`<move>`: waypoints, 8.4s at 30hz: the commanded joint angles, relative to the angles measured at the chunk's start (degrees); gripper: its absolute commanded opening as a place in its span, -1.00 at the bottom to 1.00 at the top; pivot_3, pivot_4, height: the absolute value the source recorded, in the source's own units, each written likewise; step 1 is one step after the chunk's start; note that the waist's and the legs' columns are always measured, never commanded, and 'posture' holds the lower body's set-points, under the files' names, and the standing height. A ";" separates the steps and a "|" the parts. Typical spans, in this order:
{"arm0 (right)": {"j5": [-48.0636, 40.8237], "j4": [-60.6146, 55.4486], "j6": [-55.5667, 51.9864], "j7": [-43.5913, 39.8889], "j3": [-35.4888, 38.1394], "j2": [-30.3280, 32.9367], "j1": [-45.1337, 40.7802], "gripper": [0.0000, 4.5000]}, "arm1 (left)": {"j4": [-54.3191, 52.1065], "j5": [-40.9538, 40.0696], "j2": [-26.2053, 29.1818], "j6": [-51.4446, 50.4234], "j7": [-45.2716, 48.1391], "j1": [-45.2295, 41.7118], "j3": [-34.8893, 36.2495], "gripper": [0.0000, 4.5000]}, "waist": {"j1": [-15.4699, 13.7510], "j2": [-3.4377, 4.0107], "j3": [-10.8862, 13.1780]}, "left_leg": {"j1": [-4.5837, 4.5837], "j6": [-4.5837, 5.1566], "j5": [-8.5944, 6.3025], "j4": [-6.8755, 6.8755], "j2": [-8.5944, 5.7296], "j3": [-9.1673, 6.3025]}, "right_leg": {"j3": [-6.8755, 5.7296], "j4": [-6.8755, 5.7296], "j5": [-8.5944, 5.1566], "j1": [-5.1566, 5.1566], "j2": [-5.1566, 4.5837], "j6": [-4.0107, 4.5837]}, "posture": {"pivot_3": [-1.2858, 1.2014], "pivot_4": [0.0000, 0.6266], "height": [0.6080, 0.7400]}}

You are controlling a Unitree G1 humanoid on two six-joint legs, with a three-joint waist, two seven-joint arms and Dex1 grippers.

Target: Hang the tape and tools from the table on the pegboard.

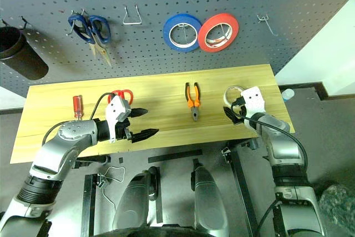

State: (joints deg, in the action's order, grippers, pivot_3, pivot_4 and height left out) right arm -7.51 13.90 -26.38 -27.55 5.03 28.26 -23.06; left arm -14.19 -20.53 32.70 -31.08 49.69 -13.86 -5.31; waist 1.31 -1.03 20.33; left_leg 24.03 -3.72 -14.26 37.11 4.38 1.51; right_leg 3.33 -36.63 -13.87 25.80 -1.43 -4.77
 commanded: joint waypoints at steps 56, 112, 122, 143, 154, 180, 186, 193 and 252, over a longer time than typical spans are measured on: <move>7.15 33.28 8.78 -3.84 -6.02 -2.97 -15.92 -0.98 | -7.15 -2.55 1.57 -3.10 -3.66 2.20 1.65 1.00 | -0.15 -0.55 1.30 | 0.36 -0.17 0.10 0.12 -0.04 0.00 | 0.07 -0.46 0.00 0.58 -0.02 -0.01 | 0.09 0.22 0.72; -13.07 -7.26 21.58 -3.08 17.90 4.21 -6.67 -0.98 | 7.56 -2.35 -7.25 12.13 1.79 -8.25 1.68 1.00 | 1.06 -0.50 -0.31 | 0.82 -0.72 0.46 0.54 -0.33 -0.17 | 0.06 -0.68 0.36 0.75 -0.24 -0.38 | 0.02 -0.22 0.72; -12.34 -3.18 24.40 -2.71 14.68 1.94 -6.82 -0.98 | 7.05 -2.23 -6.88 11.98 1.00 -6.34 1.98 1.00 | 1.11 -0.49 -0.40 | 0.82 -0.65 0.42 0.89 -0.33 -0.20 | 0.06 -0.89 0.37 0.67 -0.24 -0.40 | 0.04 -0.21 0.72; -10.15 10.82 31.42 -3.92 10.37 -0.88 -15.72 -0.98 | 4.93 -2.45 -6.03 10.99 -0.14 -4.66 3.15 1.00 | 1.01 -0.45 -0.58 | 0.79 -0.66 0.42 0.96 -0.33 -0.21 | 0.06 -1.04 0.38 0.68 -0.24 -0.39 | 0.06 -0.19 0.72; -5.46 33.44 41.18 -3.22 7.82 -4.61 -26.43 -0.98 | 3.35 -2.58 -5.43 9.71 -0.92 -4.67 3.85 1.00 | 1.22 -0.47 -0.60 | 0.43 -0.66 0.42 1.01 -0.32 -0.20 | 0.09 -1.36 0.37 0.50 -0.22 -0.39 | 0.08 -0.16 0.72; -3.64 35.74 41.27 -1.39 7.26 -5.27 -24.93 0.99 | 0.51 -3.30 -6.22 9.22 -2.90 -2.94 3.26 1.00 | 1.04 -0.49 -0.62 | 0.45 -0.66 0.42 1.01 -0.33 -0.18 | 0.12 -1.38 0.38 0.52 -0.24 -0.39 | 0.07 -0.16 0.72; -4.85 25.66 36.84 -1.06 7.18 -7.09 -17.43 0.99 | -0.51 -3.35 -6.31 8.99 -3.38 -1.75 3.20 1.00 | 1.07 -0.48 -0.62 | 0.43 -0.66 0.42 1.01 -0.33 -0.19 | 0.12 -1.40 0.37 0.52 -0.24 -0.39 | 0.07 -0.16 0.72; -7.82 -1.94 20.83 0.12 4.21 -8.78 -2.82 0.99 | -1.96 -3.72 -5.86 8.34 -4.03 -0.33 3.56 1.00 | 0.96 -0.47 -0.63 | 0.44 -0.66 0.42 0.99 -0.33 -0.21 | 0.13 -1.41 0.37 0.54 -0.23 -0.40 | 0.07 -0.13 0.72; 4.27 5.11 -27.85 23.01 -8.12 -27.11 -22.96 0.99 | -17.18 1.63 0.62 -14.10 -16.24 8.87 1.88 1.00 | 1.31 -0.33 -0.15 | 0.62 -0.39 0.26 0.36 -0.34 -0.19 | 0.20 -0.96 0.22 0.90 -0.20 -0.25 | 0.04 0.27 0.72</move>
State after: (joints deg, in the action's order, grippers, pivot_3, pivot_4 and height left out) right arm -3.36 19.41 -54.55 -4.80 -3.44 1.64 -45.00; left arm -28.40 -18.13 33.06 -44.77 33.68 -5.74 -4.69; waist 2.63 -1.36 20.18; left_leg 24.66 -4.11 -13.99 37.36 4.04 1.32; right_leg 3.54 -37.50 -13.66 26.71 -1.63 -5.02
